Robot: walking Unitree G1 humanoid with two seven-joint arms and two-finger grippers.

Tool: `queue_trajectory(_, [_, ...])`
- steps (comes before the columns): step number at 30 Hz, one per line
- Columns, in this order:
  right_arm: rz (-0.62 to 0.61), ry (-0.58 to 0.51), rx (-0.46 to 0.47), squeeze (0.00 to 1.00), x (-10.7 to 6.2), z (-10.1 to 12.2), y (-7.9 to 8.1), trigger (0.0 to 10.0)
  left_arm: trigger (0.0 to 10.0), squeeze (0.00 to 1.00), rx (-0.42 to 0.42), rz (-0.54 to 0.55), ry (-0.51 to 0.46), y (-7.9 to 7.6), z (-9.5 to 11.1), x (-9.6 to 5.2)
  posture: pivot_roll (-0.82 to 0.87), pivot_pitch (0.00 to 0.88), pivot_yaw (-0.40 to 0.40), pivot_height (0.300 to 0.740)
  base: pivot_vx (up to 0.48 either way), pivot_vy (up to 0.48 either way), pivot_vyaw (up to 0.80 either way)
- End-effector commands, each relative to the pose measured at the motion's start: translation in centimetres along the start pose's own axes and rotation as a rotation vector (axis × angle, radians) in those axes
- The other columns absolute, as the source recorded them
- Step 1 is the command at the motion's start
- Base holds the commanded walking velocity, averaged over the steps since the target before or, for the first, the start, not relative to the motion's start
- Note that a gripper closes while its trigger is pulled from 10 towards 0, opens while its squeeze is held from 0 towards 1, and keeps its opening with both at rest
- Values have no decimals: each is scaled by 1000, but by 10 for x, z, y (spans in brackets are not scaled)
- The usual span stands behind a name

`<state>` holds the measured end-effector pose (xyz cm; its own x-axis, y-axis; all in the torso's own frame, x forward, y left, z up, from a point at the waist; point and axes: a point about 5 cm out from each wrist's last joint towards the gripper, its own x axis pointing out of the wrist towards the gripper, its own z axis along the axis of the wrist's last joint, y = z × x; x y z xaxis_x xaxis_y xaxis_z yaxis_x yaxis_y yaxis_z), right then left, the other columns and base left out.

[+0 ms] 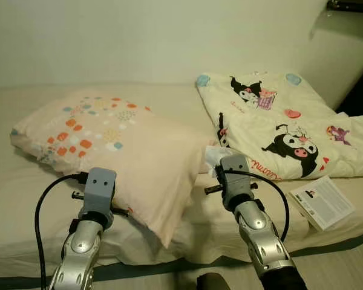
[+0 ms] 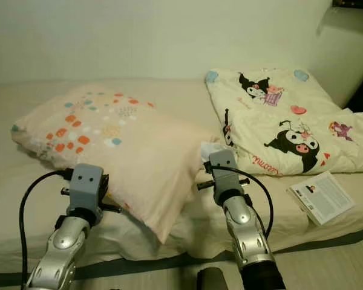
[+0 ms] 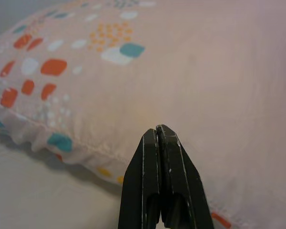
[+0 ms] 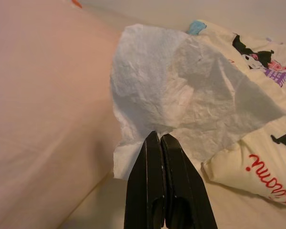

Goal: Clean up the room

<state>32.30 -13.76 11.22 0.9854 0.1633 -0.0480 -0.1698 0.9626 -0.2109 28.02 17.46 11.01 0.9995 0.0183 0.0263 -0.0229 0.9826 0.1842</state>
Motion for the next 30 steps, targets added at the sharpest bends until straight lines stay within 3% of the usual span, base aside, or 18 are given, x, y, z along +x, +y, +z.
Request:
queue_trajectory(1, [14,11,4,0,-1,-1,2,10000,10000,0,2,-9,17,-3,-4,-2,-52,113,-65,651,0,0,0])
queue_trajectory(19, [33,9,-20,0,-1,-1,6,10000,10000,0,-7,-4,9,-3,-2,-1,-57,108,-65,651,0,0,0])
queue_trajectory(22, [9,-19,24,0,-3,3,2,10000,10000,0,-7,-4,10,-4,-2,1,-59,104,-67,651,0,0,0])
queue_trajectory(30, [53,-24,17,0,-1,5,7,10000,10000,0,-6,1,3,-4,-1,2,-54,84,-69,686,0,0,0])
